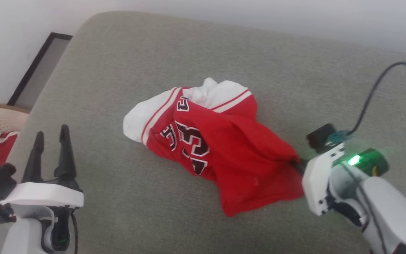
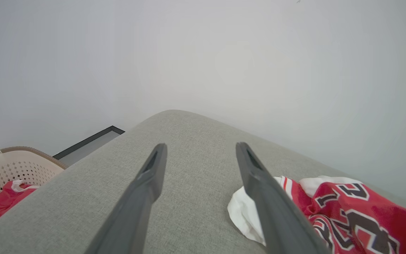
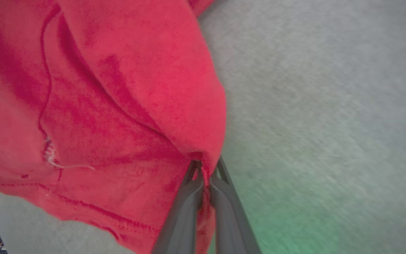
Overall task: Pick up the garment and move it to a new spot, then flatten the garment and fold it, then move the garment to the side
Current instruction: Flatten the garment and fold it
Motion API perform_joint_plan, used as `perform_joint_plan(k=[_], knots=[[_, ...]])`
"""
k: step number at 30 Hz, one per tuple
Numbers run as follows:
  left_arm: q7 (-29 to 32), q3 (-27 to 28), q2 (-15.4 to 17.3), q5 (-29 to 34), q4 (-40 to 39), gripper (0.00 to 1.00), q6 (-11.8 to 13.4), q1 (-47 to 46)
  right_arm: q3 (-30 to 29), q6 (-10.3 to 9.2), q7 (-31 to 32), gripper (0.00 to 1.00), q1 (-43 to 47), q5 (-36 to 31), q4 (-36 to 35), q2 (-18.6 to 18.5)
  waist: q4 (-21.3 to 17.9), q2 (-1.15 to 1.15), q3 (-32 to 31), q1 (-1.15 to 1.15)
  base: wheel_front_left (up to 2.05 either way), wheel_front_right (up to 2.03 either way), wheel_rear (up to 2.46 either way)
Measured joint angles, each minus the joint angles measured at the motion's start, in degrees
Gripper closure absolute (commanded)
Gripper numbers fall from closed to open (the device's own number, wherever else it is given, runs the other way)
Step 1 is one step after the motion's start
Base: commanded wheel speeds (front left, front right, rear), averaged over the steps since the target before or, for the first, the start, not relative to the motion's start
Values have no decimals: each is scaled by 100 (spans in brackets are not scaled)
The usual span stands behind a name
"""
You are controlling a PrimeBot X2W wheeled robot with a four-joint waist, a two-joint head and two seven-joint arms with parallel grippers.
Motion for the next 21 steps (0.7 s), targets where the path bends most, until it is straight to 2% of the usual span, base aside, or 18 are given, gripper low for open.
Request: perform_joint_plan(k=[5, 11, 21], knots=[[0, 252, -83, 127, -134, 0, -26, 65, -405, 0, 81, 100, 114, 3, -380, -285, -233, 0, 1, 0, 0, 0, 0], [0, 423, -116, 244, -254, 0, -44, 106, -944, 0, 558, 100, 720, 77, -914, -580, -515, 0, 4, 0, 0, 0, 0], [1, 431, -23, 275, -423, 0, -45, 236, -1840, 0, 1325, 100, 2132, 178, -1762, -691, -814, 0, -10, 0, 0, 0, 0]])
